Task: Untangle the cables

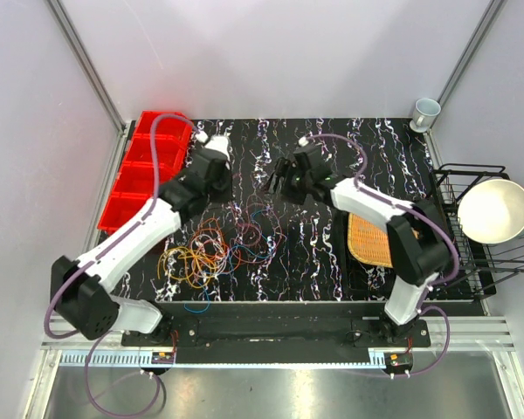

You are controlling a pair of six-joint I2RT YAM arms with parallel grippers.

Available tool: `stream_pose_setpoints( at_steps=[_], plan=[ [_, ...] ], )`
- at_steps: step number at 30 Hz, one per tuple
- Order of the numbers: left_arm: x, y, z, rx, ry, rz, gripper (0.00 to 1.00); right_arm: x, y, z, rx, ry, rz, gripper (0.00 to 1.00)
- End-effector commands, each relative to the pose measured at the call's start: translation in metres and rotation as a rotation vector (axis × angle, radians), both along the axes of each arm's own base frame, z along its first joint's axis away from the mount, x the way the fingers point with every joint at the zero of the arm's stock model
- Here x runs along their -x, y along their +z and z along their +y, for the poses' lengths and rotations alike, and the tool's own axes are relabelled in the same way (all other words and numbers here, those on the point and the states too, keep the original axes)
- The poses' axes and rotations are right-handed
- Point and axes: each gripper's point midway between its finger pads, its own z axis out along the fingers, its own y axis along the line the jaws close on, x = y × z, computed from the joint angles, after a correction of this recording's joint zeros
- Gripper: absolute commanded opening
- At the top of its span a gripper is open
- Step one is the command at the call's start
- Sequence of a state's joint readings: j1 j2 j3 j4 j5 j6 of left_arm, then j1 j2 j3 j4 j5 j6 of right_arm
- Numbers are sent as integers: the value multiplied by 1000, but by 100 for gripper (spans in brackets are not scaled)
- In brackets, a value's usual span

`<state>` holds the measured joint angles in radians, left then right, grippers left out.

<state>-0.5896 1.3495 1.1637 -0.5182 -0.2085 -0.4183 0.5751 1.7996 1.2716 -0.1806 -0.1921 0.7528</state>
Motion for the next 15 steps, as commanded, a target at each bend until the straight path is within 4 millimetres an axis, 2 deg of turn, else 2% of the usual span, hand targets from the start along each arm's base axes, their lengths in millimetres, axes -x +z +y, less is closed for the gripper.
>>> stream_pose_setpoints(
  at_steps=[1, 3, 6, 8, 9, 12, 14, 15],
  plan=[
    [-3, 79, 36, -43, 72, -123, 0, -6, 31, -27, -8, -56, -96, 78],
    [-2, 96, 49, -68, 93, -142, 0, -5, 37, -33, -4, -66, -115, 81],
    [-3, 151, 66, -57, 136, -234, 0, -1, 35, -35, -5, -58, -111, 82],
    [-3, 172, 82, -80, 175, -271, 0, 0, 34, -33, -13, -45, -108, 82],
    [0, 196, 90, -73, 198, -308, 0, 3, 34, -30, -27, -23, -100, 82],
    [4, 235, 111, -78, 257, -381, 0, 13, 39, -12, -108, 79, -100, 81],
    [6, 244, 117, -74, 273, -396, 0, 16, 45, 1, -169, 142, -114, 81],
    [6, 242, 116, -70, 269, -392, 0, 25, 49, 9, -205, 199, -112, 80]
  ],
)
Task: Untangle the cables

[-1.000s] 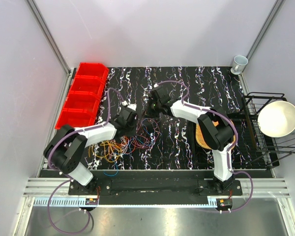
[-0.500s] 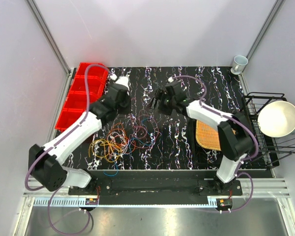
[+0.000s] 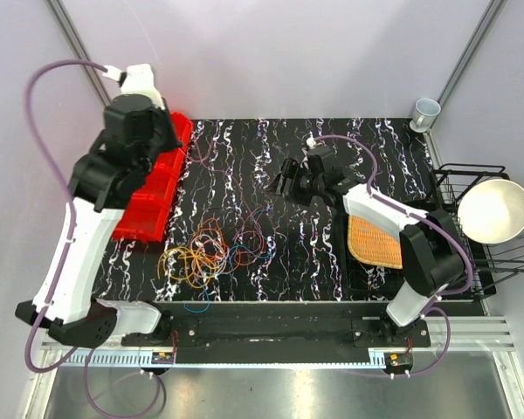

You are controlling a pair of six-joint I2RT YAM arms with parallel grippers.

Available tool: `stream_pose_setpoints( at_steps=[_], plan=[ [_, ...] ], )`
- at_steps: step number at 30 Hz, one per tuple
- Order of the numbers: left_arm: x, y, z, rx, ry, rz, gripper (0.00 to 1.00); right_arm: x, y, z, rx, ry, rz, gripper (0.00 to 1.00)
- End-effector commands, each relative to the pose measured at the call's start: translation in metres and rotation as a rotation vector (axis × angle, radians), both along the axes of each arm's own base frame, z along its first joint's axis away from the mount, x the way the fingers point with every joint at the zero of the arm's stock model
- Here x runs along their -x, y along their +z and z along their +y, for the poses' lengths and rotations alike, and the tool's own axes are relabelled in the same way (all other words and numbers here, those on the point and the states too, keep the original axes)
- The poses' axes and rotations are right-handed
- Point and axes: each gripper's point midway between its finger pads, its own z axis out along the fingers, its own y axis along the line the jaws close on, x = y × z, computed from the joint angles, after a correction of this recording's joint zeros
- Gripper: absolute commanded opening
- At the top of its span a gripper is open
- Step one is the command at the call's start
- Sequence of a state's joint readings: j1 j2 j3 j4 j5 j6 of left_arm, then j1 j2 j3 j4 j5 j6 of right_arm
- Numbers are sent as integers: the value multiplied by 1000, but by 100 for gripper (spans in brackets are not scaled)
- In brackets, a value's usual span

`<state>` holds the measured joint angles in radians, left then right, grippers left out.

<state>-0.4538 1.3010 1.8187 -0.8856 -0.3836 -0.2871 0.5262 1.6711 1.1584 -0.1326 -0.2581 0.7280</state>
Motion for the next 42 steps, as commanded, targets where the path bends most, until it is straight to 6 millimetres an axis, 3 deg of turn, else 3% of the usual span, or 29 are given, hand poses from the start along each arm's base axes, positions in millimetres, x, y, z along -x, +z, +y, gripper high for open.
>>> stream_pose_setpoints(
  at_steps=[1, 5, 6, 8, 9, 10, 13, 16, 23, 27, 33, 42],
  plan=[
    [13, 17, 22, -30, 53, -27, 0, 13, 31, 37, -158, 210, -95, 80],
    [7, -9, 13, -24, 29, 5, 0, 31, 20, 51, -120, 285, -56, 79],
    [5, -26, 12, -38, 27, 35, 0, 39, 18, 56, -99, 297, -55, 79],
    [3, -34, 10, -32, 24, 31, 0, 50, 15, 57, -51, 299, -57, 78],
    [2, -49, 10, -45, 21, 58, 0, 55, 14, 61, -43, 310, -62, 78],
    [1, -52, 8, -43, 14, 57, 0, 70, 12, 68, -28, 341, -60, 77],
    [-3, -72, 7, -54, 12, 83, 0, 85, 0, 74, 21, 352, -45, 77],
    [-5, -87, 6, -62, 6, 100, 0, 90, -16, 77, 75, 358, -38, 78],
    [-3, -97, 5, -63, -13, 111, 0, 81, -27, 84, 161, 447, -83, 78],
    [0, -102, 9, -66, -7, 111, 0, 65, -23, 91, 197, 457, -129, 78],
    [3, -106, 15, -74, 8, 114, 0, 50, -38, 102, 244, 491, -138, 78],
    [2, -110, 19, -67, 13, 123, 0, 49, -64, 107, 274, 557, -121, 75]
  ],
)
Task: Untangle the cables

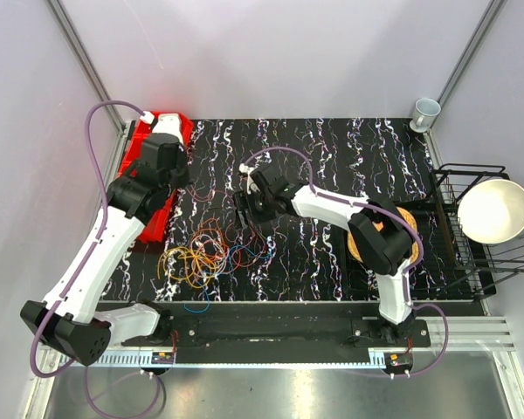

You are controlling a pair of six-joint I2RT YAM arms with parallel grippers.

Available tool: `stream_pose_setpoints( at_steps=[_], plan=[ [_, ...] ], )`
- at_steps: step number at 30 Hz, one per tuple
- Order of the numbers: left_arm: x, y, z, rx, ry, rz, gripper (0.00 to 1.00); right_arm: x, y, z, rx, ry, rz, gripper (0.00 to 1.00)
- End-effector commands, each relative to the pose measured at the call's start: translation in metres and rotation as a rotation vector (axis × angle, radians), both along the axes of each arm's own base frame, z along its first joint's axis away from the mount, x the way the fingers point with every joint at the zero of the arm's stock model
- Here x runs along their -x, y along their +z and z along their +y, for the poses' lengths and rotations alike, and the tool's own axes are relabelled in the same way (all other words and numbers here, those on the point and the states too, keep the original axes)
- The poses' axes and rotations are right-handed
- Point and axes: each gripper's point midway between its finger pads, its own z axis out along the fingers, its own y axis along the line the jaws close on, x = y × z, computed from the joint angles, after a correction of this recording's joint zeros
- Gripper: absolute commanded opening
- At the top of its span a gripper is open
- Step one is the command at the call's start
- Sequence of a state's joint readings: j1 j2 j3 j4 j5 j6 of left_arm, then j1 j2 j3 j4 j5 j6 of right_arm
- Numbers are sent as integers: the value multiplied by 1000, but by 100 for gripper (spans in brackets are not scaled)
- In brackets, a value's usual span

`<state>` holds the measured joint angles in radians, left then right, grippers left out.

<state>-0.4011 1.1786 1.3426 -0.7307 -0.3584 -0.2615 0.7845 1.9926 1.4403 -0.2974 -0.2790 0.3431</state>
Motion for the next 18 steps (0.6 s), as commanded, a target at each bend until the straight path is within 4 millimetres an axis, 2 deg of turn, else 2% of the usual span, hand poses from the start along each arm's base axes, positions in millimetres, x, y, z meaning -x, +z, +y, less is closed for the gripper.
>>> stream_pose_setpoints(
  at_steps=[1, 4, 6, 7, 9, 10, 13, 15, 18],
  plan=[
    [-3, 15, 1, 32, -7, -63, 0, -5, 2, 5, 4, 41, -32, 74],
    [-4, 15, 1, 36, -7, -62, 0, -5, -6, 5, 15, 43, -23, 73],
    [-3, 14, 1, 37, -8, -60, 0, -6, -7, 7, 11, 43, -18, 67],
    [-3, 14, 2, 38, -5, -58, 0, -6, -7, 7, 8, 43, -20, 56],
    [-4, 13, 1, 37, -5, -57, 0, -8, -4, 9, -6, 34, -26, 42],
    [-4, 13, 1, 37, -7, -57, 0, -9, 0, 10, -14, 32, -33, 30],
    [-4, 13, 1, 39, -5, -57, 0, -13, 14, 15, -50, 27, -57, 11],
    [-4, 11, 1, 38, -6, -54, 0, -15, 25, 18, -71, 24, -72, 4],
    [-4, 13, 2, 41, -2, -60, 0, -20, 45, 23, -102, 17, -99, 0]
  ],
)
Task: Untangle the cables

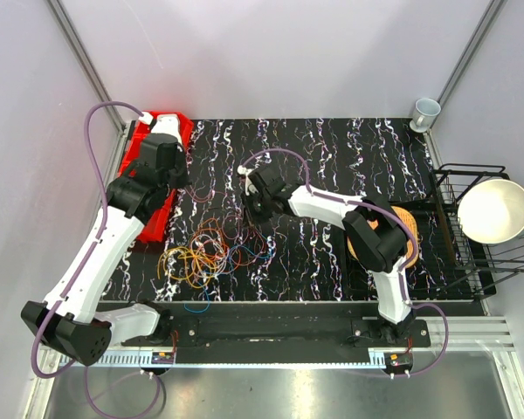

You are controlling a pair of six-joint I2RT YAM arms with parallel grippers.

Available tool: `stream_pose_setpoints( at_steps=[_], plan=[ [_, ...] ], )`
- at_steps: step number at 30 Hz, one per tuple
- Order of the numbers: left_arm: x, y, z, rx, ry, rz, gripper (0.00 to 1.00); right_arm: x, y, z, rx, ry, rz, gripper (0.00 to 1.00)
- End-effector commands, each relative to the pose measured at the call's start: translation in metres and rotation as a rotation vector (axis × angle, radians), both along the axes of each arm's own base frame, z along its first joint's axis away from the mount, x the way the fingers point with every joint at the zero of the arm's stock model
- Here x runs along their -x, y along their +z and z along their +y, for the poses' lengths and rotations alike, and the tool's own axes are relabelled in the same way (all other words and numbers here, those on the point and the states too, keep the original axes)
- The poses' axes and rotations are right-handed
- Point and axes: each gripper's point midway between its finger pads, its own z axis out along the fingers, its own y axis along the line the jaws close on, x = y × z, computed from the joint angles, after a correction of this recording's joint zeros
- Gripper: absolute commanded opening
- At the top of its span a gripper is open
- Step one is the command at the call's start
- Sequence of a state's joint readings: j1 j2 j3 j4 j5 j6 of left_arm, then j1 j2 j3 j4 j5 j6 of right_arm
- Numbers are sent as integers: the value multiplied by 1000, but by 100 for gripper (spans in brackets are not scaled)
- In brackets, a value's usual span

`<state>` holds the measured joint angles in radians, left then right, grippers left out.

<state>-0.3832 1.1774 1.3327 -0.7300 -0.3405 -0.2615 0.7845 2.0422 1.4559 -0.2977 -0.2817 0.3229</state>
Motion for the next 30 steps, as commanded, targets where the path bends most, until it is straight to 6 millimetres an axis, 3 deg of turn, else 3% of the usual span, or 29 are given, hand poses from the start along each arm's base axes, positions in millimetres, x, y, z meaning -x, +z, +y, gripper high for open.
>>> stream_pose_setpoints(
  at_steps=[1, 4, 5, 7, 9, 10, 11, 12, 13, 14, 16, 17, 18, 19, 20, 21, 22, 23, 25, 30],
  plan=[
    [-3, 19, -2, 40, -7, -73, 0, -19, 70, 23, -140, -1, -118, 0],
    [3, 33, -1, 52, -7, -86, 0, -25, 110, 26, -189, -8, -167, 0],
    [6, 50, 2, 62, -1, -121, 0, -28, 131, 30, -218, -8, -196, 0],
    [14, 64, 14, 39, 37, -141, 0, -30, 163, 29, -248, -18, -243, 0],
    [22, 98, 24, 41, 62, -208, 0, -35, 208, 32, -311, -31, -302, 0],
    [27, 107, 28, 36, 71, -215, 0, -36, 224, 34, -337, -29, -323, 0],
    [30, 116, 30, 40, 74, -231, 0, -38, 254, 38, -388, -26, -360, 0],
    [36, 139, 33, 57, 76, -277, 0, -39, 267, 41, -414, -19, -373, 0],
    [40, 144, 34, 58, 74, -279, 0, -36, 280, 46, -446, 4, -377, 0],
    [43, 150, 36, 59, 80, -288, 0, -35, 313, 49, -502, 16, -406, 0],
    [53, 172, 43, 68, 91, -333, 0, -31, 327, 62, -550, 72, -387, 0],
    [57, 180, 45, 71, 93, -350, 0, -26, 361, 63, -609, 90, -412, 0],
    [60, 187, 47, 72, 96, -364, 0, -30, 353, 74, -610, 108, -383, 0],
    [67, 199, 53, 74, 110, -392, 0, -24, 362, 80, -638, 148, -375, 0],
    [71, 203, 56, 71, 119, -402, 0, -16, 397, 78, -694, 169, -411, 0],
    [75, 208, 60, 66, 128, -413, 0, -22, 383, 91, -689, 186, -383, 0],
    [80, 212, 66, 58, 150, -424, 0, -12, 392, 96, -719, 226, -383, 0],
    [86, 218, 71, 60, 164, -445, 0, -6, 414, 94, -770, 245, -416, 0],
    [94, 220, 80, 45, 193, -460, 0, -2, 407, 108, -791, 273, -395, 0],
    [98, 193, 97, -16, 276, -411, 0, 8, 389, 138, -816, 326, -403, 0]
  ],
)
